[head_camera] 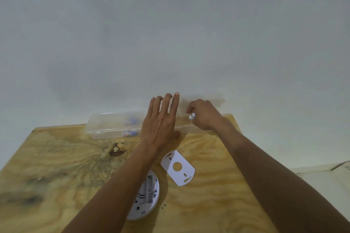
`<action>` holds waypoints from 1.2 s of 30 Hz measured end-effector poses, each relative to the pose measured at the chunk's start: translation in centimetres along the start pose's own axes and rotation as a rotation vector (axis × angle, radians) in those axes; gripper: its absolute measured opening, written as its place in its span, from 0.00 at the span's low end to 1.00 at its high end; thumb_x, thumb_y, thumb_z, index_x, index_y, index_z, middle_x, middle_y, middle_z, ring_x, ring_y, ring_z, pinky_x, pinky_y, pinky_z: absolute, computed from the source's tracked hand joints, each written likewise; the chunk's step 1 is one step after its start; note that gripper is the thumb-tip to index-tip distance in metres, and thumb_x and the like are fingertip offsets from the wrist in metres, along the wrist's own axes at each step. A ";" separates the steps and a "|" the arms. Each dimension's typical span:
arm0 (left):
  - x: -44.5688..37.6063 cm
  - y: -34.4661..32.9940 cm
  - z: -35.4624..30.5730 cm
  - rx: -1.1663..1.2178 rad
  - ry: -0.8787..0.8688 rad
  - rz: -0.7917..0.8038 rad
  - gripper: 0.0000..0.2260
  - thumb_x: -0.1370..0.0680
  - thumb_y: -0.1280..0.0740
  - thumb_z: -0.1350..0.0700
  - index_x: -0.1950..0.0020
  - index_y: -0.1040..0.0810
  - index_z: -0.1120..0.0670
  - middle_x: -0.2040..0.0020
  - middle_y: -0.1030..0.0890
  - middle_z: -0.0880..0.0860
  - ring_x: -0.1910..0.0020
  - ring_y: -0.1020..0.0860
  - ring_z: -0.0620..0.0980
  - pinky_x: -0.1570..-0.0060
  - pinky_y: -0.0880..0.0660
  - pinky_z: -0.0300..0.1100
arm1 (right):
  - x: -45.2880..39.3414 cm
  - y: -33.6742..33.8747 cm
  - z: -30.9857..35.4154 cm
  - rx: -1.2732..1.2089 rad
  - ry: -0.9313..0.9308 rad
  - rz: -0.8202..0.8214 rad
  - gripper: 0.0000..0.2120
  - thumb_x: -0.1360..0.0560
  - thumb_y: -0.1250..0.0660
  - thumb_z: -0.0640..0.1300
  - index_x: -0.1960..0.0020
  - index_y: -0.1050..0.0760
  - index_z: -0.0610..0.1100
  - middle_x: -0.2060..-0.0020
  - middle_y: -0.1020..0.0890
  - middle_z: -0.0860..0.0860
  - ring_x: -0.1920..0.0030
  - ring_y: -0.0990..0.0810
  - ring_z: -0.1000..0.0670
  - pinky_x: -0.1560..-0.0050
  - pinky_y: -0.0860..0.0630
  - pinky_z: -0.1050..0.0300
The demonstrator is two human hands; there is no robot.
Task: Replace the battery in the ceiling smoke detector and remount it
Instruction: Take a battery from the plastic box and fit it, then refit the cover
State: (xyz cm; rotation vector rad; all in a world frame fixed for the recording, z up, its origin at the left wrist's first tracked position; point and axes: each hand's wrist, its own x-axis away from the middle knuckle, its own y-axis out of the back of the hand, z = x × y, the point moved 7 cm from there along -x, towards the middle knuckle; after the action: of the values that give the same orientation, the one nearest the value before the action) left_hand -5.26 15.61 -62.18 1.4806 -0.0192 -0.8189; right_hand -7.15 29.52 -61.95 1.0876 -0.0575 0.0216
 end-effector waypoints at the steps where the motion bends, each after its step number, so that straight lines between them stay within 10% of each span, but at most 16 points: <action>1: 0.0 0.0 0.0 -0.010 0.001 -0.005 0.52 0.37 0.22 0.42 0.20 0.43 0.61 0.30 0.32 0.61 0.34 0.32 0.65 0.28 0.36 0.59 | -0.3 -0.2 -0.3 -0.004 -0.003 0.001 0.11 0.25 0.31 0.34 0.45 0.20 0.44 0.44 0.18 0.45 0.44 0.20 0.46 0.50 0.26 0.58; 8: -0.2 -0.3 0.1 -0.034 0.012 -0.015 0.52 0.36 0.21 0.44 0.20 0.43 0.60 0.30 0.32 0.61 0.33 0.32 0.64 0.28 0.36 0.60 | -0.9 -0.4 -0.7 0.052 0.011 -0.051 0.13 0.28 0.33 0.29 0.49 0.20 0.44 0.46 0.19 0.43 0.47 0.20 0.44 0.50 0.24 0.56; 18: 0.1 0.2 -0.2 -0.024 0.020 -0.017 0.52 0.36 0.22 0.42 0.20 0.42 0.60 0.30 0.32 0.61 0.33 0.32 0.64 0.26 0.38 0.60 | 4.9 5.7 0.8 0.039 0.231 -0.583 0.18 0.25 0.31 0.32 0.36 0.24 0.41 0.41 0.24 0.44 0.53 0.20 0.45 0.58 0.25 0.55; 27: 1.0 0.0 -1.5 -0.031 0.037 0.027 0.31 0.34 0.22 0.52 0.33 0.28 0.58 0.39 0.24 0.59 0.39 0.27 0.61 0.32 0.31 0.58 | 5.3 5.1 -2.0 0.281 0.154 -0.287 0.14 0.20 0.34 0.46 0.36 0.23 0.47 0.41 0.21 0.49 0.39 0.27 0.47 0.51 0.25 0.51; 36: 1.2 -0.1 -2.8 0.132 0.008 0.050 0.17 0.35 0.19 0.60 0.48 0.18 0.59 0.50 0.17 0.55 0.50 0.19 0.56 0.68 0.21 0.48 | 6.2 2.5 -4.5 0.190 0.120 -0.255 0.14 0.19 0.35 0.45 0.36 0.21 0.43 0.40 0.21 0.48 0.39 0.26 0.46 0.46 0.25 0.50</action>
State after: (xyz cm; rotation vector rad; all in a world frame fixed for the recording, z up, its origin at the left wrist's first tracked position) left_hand -3.11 17.47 -63.23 1.6010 -0.1056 -0.7840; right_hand -0.87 34.59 -61.43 1.2748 0.1943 -0.1393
